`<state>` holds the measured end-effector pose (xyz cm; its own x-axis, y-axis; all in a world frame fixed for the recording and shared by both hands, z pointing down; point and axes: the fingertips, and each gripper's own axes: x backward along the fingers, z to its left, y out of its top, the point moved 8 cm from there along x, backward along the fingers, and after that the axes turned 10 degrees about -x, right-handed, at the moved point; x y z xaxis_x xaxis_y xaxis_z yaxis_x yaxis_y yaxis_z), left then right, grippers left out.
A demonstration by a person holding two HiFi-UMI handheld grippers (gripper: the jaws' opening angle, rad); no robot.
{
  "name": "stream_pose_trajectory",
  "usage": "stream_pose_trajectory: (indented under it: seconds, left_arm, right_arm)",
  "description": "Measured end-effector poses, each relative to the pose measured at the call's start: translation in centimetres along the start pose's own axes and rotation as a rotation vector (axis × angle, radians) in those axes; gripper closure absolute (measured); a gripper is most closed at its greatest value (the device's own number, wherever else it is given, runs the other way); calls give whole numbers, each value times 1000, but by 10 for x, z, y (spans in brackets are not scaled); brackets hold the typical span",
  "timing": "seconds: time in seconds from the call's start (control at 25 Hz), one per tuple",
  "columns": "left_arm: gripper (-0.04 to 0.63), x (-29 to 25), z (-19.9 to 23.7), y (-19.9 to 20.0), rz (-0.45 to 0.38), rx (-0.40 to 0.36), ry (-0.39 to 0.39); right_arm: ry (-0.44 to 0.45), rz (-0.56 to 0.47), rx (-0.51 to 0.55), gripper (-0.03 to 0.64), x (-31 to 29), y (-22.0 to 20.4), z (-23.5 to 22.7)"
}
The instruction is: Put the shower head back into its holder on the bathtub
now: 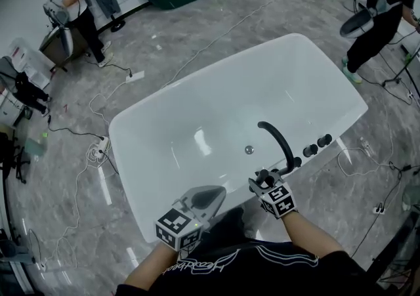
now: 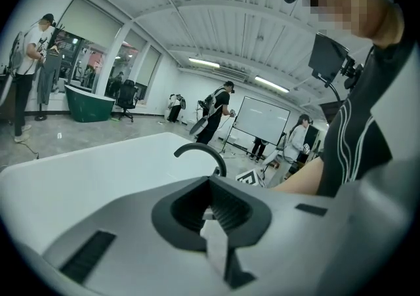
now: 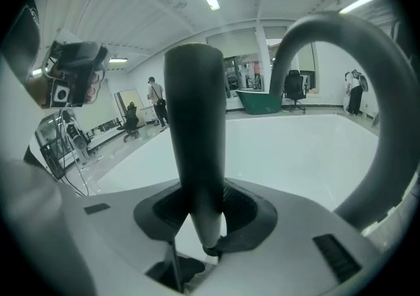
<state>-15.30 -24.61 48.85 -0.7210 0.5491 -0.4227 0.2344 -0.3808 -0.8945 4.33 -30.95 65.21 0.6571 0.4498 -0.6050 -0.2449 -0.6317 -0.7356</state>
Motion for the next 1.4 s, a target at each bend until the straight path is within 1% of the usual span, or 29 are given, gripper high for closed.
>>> stream_pose_trajectory:
  seconds: [0.24,0.44,0.6,0.72,0.8,0.88,0.96,1.04,1.12,1.24,1.4]
  left_arm:
    - [591,-7,8,2,31,-4,-6]
    - [592,-17,11,-1,54,2,-22]
    - [592,-22,13,-6,77,15,-30]
    - [592,-26,13,-10,92,14,-37]
    - [592,-26,12,-11,94,16,-41]
    - [591,-27,11,-12,94,24,-45]
    - [591,-29,7,-13,94,36,-50]
    - [591,-28,2,-14,95,37,-56]
    - [591,-26,0,-14,92,35,-59]
    - [592,-23,-2,-13,82,39,-65]
    - [592,-22,-11,-8,60,25,-77]
  right_arm:
    - [-13,98,13,489,-18,-25,-9]
    - [-10,154,54,489,-27,-43,-12]
    - [-3,129,72,491,-36,-45,-8]
    - [9,132,138,491,-41,-45,-5]
    - [20,142,158,491,-44,-46,-2]
    - [22,155,151,491,-44,-48,-1]
    - [28,160,119,488,-41,-51,-3]
    - [35,141,73,483,-34,-52,-3]
    - [32,120,52,477,-28,-49,-4]
    - [37,93,52,454,-15,-40,0]
    - [89,31,55,437,17,-25,12]
